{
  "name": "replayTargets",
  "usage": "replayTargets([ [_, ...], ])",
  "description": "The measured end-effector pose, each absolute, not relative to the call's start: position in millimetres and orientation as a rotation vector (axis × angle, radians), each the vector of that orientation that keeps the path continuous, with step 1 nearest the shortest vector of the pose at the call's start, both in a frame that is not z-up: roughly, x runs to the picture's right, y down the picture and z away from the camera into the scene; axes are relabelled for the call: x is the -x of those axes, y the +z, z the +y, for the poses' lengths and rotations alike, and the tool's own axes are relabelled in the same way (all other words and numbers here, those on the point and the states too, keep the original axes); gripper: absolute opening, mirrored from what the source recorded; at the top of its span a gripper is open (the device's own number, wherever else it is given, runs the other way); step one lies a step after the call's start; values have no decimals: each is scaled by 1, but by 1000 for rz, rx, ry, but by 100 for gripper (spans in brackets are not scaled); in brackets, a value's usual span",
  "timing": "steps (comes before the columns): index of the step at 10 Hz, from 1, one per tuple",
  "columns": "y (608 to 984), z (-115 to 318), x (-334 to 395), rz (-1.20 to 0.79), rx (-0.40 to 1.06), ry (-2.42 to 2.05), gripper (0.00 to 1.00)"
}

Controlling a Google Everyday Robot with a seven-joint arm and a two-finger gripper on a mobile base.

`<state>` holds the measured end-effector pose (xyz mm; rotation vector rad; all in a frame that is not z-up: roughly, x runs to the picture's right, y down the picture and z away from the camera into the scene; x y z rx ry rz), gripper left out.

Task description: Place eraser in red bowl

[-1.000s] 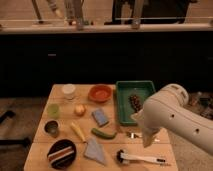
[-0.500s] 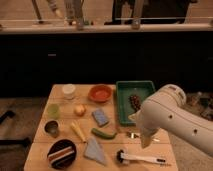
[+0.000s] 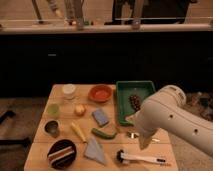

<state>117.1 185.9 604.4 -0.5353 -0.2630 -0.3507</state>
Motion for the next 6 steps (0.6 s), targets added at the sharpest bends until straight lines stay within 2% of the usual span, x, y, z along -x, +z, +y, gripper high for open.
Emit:
replayTargets([
  [6, 590, 196, 8, -402, 542, -510, 80],
])
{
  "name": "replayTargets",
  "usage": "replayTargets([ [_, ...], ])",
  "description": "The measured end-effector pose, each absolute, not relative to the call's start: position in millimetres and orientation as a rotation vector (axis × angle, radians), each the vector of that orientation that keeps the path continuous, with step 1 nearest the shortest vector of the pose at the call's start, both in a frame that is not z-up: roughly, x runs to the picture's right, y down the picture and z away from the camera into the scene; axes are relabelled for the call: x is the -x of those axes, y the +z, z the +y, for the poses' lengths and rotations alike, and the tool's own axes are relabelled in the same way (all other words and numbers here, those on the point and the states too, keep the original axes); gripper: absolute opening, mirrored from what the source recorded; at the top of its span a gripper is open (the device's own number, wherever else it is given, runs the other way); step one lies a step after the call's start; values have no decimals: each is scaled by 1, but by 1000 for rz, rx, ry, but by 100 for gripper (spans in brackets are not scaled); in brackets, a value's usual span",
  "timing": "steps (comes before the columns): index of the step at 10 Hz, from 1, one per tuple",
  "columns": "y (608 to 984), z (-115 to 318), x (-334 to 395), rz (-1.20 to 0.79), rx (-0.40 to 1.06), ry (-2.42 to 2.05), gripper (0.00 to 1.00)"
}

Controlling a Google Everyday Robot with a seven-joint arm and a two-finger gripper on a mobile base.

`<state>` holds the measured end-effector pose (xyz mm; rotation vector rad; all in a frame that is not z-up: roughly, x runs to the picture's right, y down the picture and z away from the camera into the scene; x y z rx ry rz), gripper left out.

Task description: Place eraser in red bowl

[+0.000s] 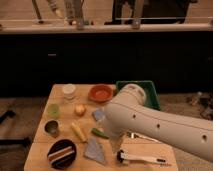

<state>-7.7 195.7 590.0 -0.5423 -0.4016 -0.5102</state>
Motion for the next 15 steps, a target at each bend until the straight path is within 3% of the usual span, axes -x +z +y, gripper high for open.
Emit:
replayTargets([
  [7, 578, 247, 89, -476, 591, -378, 80],
  [15, 577, 250, 91, -480, 596, -372, 80],
])
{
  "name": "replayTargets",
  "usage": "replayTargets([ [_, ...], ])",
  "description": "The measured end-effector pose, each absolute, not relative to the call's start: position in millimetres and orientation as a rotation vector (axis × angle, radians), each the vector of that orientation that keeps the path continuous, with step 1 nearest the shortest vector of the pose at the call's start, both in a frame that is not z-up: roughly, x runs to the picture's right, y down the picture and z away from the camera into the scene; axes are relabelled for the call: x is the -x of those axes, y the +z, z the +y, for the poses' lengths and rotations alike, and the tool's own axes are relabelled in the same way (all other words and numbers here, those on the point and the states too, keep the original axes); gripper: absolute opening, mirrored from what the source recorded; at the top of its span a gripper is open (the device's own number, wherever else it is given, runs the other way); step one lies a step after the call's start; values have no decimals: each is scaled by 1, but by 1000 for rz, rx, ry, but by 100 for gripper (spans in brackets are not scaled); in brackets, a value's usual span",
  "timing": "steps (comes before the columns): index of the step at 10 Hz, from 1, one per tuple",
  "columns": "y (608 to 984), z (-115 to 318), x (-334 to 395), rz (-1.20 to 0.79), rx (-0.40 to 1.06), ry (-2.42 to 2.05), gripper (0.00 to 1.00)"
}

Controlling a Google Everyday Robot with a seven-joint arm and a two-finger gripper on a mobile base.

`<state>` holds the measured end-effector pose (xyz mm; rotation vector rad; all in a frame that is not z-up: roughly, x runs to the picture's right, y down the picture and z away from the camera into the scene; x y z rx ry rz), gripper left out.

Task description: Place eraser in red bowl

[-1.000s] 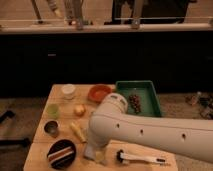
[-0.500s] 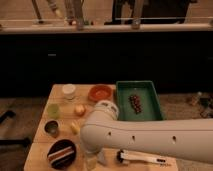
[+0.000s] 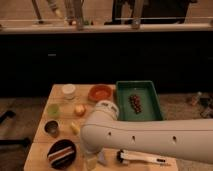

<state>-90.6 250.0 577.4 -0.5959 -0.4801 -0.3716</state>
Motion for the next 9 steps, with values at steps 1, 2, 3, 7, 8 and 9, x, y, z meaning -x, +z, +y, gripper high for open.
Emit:
replayTargets([
  [1, 579, 254, 95, -486, 602, -384, 80],
  [2, 582, 258, 108, -490, 608, -398, 80],
  [3, 583, 261, 120, -495, 612, -413, 80],
  [7, 590, 268, 179, -512, 620, -478, 80],
  [8, 593, 270, 189, -507, 616, -486, 80],
  [9, 596, 273, 199, -503, 614, -496, 80],
])
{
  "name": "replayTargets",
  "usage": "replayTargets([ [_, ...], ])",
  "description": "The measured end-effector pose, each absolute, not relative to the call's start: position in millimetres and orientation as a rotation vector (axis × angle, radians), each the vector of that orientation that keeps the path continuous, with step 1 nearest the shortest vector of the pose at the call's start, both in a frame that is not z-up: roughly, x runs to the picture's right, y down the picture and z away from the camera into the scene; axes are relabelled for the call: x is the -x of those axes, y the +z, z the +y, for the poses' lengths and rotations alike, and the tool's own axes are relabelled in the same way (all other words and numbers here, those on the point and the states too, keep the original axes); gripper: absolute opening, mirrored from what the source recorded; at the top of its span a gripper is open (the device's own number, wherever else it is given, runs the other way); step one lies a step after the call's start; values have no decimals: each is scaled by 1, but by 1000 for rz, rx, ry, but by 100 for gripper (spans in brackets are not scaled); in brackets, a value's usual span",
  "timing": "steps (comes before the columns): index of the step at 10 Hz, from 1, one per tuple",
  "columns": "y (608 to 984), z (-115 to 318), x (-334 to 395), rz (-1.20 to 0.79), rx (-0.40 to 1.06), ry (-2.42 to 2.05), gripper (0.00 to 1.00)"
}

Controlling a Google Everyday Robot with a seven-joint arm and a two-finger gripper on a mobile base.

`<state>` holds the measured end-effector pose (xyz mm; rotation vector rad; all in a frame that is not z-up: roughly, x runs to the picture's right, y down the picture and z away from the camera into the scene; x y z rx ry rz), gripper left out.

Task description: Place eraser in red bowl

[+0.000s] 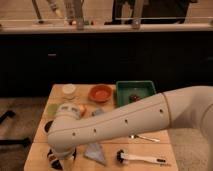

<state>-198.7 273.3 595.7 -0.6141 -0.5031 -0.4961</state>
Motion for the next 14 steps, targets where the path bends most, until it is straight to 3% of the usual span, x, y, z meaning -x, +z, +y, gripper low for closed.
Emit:
replayTargets([
  [6, 622, 302, 221, -418, 643, -547, 80],
  [14, 626, 309, 236, -413, 657, -580, 80],
])
